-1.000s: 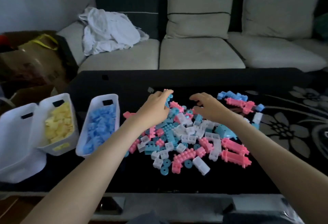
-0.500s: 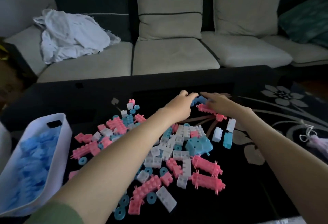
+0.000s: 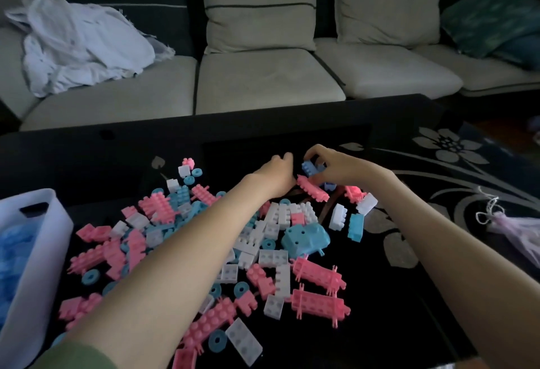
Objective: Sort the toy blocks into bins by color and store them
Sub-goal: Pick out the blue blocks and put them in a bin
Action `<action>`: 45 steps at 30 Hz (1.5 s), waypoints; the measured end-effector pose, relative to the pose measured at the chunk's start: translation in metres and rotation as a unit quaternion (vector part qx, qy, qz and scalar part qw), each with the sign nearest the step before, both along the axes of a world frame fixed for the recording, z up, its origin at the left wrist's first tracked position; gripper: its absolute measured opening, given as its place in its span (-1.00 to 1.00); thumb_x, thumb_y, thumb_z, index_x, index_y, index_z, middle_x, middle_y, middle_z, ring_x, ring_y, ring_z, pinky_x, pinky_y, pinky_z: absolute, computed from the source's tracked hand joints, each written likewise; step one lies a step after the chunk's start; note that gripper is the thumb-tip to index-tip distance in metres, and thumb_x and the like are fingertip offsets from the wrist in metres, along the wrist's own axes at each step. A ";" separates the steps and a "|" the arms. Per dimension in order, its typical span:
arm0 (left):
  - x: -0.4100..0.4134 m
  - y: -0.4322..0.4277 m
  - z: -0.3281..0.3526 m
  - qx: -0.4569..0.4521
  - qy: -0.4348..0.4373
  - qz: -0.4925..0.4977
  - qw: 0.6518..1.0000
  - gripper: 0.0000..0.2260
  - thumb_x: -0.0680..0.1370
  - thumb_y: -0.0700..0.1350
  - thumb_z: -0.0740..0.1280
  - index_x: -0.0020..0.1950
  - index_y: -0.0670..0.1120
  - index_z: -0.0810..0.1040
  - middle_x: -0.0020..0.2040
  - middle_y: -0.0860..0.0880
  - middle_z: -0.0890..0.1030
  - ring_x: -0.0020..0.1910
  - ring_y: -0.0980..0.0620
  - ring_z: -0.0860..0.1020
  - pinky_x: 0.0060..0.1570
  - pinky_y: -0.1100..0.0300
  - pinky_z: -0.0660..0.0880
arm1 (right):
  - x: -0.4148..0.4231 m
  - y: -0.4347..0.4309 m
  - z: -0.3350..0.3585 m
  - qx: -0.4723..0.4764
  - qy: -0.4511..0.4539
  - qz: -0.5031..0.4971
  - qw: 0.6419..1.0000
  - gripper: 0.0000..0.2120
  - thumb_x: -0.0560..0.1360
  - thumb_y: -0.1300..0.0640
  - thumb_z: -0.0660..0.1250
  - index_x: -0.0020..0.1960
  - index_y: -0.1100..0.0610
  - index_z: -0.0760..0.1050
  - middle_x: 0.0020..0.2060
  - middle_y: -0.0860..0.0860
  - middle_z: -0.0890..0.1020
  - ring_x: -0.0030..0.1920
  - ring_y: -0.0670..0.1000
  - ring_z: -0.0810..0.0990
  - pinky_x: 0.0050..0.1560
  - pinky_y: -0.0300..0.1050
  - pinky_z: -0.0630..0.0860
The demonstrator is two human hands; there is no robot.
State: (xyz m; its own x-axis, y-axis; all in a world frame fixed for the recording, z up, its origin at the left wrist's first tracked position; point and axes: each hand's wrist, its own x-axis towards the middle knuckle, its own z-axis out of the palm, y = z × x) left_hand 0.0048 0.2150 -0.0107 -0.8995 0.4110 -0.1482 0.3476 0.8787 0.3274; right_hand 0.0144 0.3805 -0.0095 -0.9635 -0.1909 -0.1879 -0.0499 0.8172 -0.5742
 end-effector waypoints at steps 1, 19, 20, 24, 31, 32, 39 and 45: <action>0.003 -0.002 0.000 -0.008 -0.012 0.018 1.000 -0.65 0.60 -0.14 0.19 0.36 -0.17 0.25 0.25 -0.26 0.36 0.08 -0.18 0.48 -0.03 0.04 0.47 | 0.001 0.000 -0.001 -0.002 0.005 -0.004 1.000 -0.44 0.41 0.11 0.41 0.34 0.00 0.26 0.10 0.01 0.42 -0.03 -0.03 0.49 -0.10 -0.18 0.48; 0.015 -0.010 -0.006 -0.049 0.113 0.077 0.989 -0.70 0.63 0.02 0.07 0.12 -0.18 0.43 -0.11 -0.11 0.56 -0.18 -0.08 0.52 -0.30 0.13 0.37 | 0.020 0.007 0.000 0.107 0.059 0.051 0.991 -0.86 0.50 0.05 0.32 0.05 0.03 0.45 -0.05 -0.09 0.41 -0.15 -0.14 0.41 -0.25 -0.30 0.29; 0.013 -0.011 -0.006 -0.021 0.109 0.088 0.990 -0.71 0.64 0.00 0.07 0.12 -0.19 0.43 -0.10 -0.12 0.56 -0.18 -0.08 0.51 -0.30 0.12 0.36 | 0.021 0.007 0.000 0.103 0.065 0.048 0.991 -0.89 0.51 0.06 0.32 0.01 0.02 0.44 -0.07 -0.10 0.41 -0.17 -0.14 0.41 -0.26 -0.30 0.29; 0.009 -0.012 -0.007 0.021 0.108 0.094 0.990 -0.74 0.64 -0.05 0.05 0.15 -0.19 0.40 0.00 -0.17 0.52 -0.11 -0.10 0.50 -0.25 0.10 0.36 | 0.023 0.009 0.004 0.067 0.110 0.013 0.992 -0.93 0.52 0.07 0.31 -0.04 0.04 0.44 -0.12 -0.08 0.45 -0.15 -0.08 0.48 -0.25 -0.30 0.34; 0.007 -0.006 -0.012 0.055 0.134 0.116 0.983 -0.76 0.63 -0.10 0.08 0.23 -0.19 0.32 0.03 -0.18 0.49 -0.24 -0.04 0.47 -0.42 0.19 0.28 | 0.020 0.052 0.012 -0.033 0.237 -0.143 0.960 -0.88 0.53 0.19 0.24 0.06 0.11 0.43 -0.06 0.00 0.48 -0.18 -0.10 0.49 -0.29 -0.33 0.35; 0.008 -0.006 -0.013 0.045 0.138 0.108 0.984 -0.73 0.63 -0.10 0.07 0.29 -0.18 0.28 0.04 -0.19 0.47 -0.27 -0.03 0.46 -0.45 0.20 0.26 | 0.020 0.060 0.011 -0.026 0.231 -0.169 0.958 -0.83 0.52 0.20 0.22 0.12 0.11 0.42 -0.03 0.00 0.45 -0.17 -0.11 0.47 -0.29 -0.33 0.32; 0.005 -0.008 -0.010 -0.042 0.180 -0.039 0.982 -0.68 0.64 -0.13 0.01 0.40 -0.07 0.20 -0.13 -0.17 0.44 -0.35 -0.10 0.44 -0.42 0.11 0.31 | 0.024 0.074 -0.013 0.069 0.116 -0.160 0.978 -0.73 0.60 0.20 0.08 0.25 0.21 0.41 0.17 0.15 0.47 0.10 0.08 0.46 0.05 -0.11 0.39; 0.001 -0.018 -0.007 -0.079 0.161 -0.142 0.973 -0.78 0.66 0.01 0.02 0.16 -0.06 0.36 -0.18 -0.07 0.43 -0.33 -0.04 0.46 -0.41 0.11 0.35 | 0.018 0.062 -0.017 0.116 0.090 -0.099 0.984 -0.72 0.58 0.02 0.19 0.22 0.14 0.39 0.01 0.05 0.50 -0.10 -0.03 0.48 -0.15 -0.18 0.36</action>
